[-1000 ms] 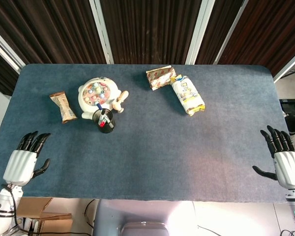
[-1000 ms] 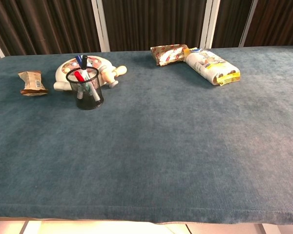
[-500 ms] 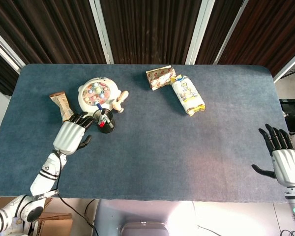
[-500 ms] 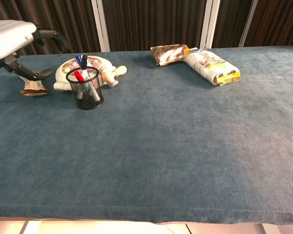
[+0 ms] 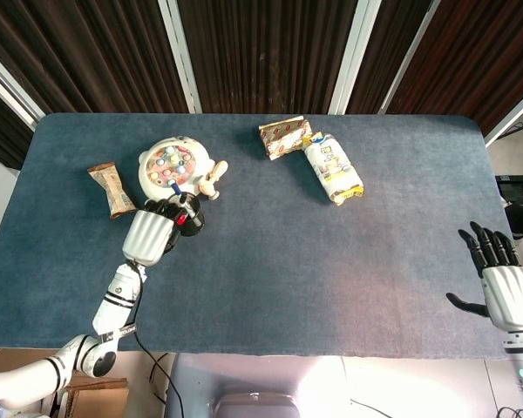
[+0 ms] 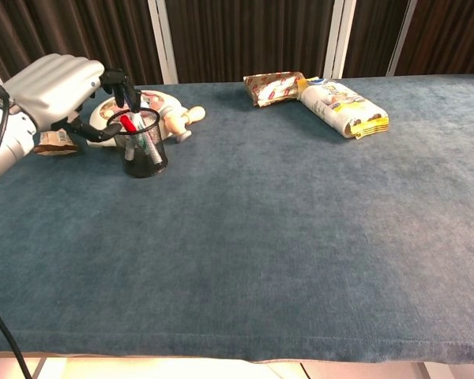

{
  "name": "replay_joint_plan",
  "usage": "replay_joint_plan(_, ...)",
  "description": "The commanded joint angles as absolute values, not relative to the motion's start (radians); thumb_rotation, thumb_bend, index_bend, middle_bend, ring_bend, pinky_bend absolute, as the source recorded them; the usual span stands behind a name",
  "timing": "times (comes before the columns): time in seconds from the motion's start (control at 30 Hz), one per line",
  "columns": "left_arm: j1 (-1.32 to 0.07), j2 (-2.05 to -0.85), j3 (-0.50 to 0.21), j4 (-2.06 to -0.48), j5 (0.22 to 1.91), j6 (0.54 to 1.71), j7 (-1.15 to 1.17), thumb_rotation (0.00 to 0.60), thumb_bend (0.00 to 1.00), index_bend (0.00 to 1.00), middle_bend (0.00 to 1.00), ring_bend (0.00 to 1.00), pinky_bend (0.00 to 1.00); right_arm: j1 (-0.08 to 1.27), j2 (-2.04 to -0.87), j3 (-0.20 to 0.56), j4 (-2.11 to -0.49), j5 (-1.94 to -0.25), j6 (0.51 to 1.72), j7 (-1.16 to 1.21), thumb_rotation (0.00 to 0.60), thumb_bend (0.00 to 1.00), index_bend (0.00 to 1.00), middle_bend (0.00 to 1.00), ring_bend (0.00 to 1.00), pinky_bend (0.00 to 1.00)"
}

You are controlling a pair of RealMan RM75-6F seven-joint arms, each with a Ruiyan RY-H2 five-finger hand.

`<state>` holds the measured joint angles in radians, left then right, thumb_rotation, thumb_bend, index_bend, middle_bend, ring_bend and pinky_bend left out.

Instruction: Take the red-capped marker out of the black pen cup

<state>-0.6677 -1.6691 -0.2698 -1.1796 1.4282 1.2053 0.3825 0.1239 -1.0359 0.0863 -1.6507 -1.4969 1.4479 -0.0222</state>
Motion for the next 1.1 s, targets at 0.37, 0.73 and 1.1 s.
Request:
replay_joint_plan(0.37,-0.704,-1.757,-0.261,-1.03,1.4,1.219,0.391,0.6,0.31,0.47,0.47,0.38,0.43,0.121,-1.039,0.083,-1.635,-1.493,1.448,-0.003,0.6,0.0,0.0,0.0,0.0,0.02)
replay_joint_plan(0.73,-0.721,-1.781,-0.26,-0.97,1.38,1.213,0.363,0.6,0.32,0.52,0.54,0.41,0.44,0.121,-1.041,0.081,-1.626,-1.493,1.444,0.014,0.6,0.0,0.0,0.0,0.0,0.03)
replay_joint_plan(1.1,-0.731,-1.782,-0.266,-0.981,1.376,1.22,0.255,0.6,0.56,0.66,0.72,0.56,0.49,0.119,-1.043,0.079,-1.623,-1.491,1.443,0.018,0.6,0.0,0.0,0.0,0.0,0.02)
